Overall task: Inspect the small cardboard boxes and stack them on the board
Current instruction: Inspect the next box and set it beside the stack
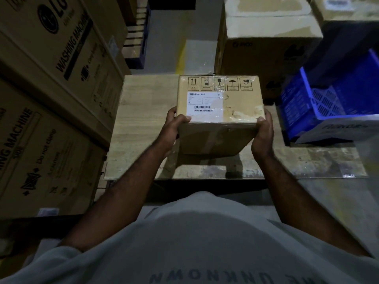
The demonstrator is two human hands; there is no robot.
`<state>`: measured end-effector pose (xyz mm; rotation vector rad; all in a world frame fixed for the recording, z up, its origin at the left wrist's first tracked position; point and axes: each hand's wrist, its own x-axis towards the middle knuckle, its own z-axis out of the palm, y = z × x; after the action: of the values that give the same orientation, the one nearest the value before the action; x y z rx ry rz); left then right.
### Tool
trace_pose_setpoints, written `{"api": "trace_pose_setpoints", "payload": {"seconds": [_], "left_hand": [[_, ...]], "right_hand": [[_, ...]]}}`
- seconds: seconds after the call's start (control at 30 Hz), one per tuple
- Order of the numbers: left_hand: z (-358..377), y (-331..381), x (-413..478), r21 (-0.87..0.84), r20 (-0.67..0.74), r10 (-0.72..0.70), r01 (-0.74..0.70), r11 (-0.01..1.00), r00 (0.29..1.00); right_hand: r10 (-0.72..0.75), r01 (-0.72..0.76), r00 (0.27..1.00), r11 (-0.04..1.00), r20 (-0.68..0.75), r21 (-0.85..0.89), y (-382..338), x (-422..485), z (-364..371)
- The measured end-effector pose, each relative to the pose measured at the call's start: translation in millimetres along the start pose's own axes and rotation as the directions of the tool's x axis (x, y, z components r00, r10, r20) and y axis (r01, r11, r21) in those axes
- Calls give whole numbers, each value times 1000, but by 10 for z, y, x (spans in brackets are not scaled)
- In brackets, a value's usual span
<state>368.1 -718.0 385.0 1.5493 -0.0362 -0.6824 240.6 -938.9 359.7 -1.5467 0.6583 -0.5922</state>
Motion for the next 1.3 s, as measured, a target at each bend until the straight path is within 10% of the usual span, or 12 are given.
{"api": "trace_pose_setpoints", "payload": {"seconds": [0.73,1.3], "left_hand": [[-323,-146,-310,-13,234,14,-12,1000,972],[-299,-116,-349,-389,37,38,-20,921,999]], "right_hand": [[235,-202,940,968,249,-150,-329,-20,-513],[-16,113,904,972,427,-204,-355,174,-215]]}}
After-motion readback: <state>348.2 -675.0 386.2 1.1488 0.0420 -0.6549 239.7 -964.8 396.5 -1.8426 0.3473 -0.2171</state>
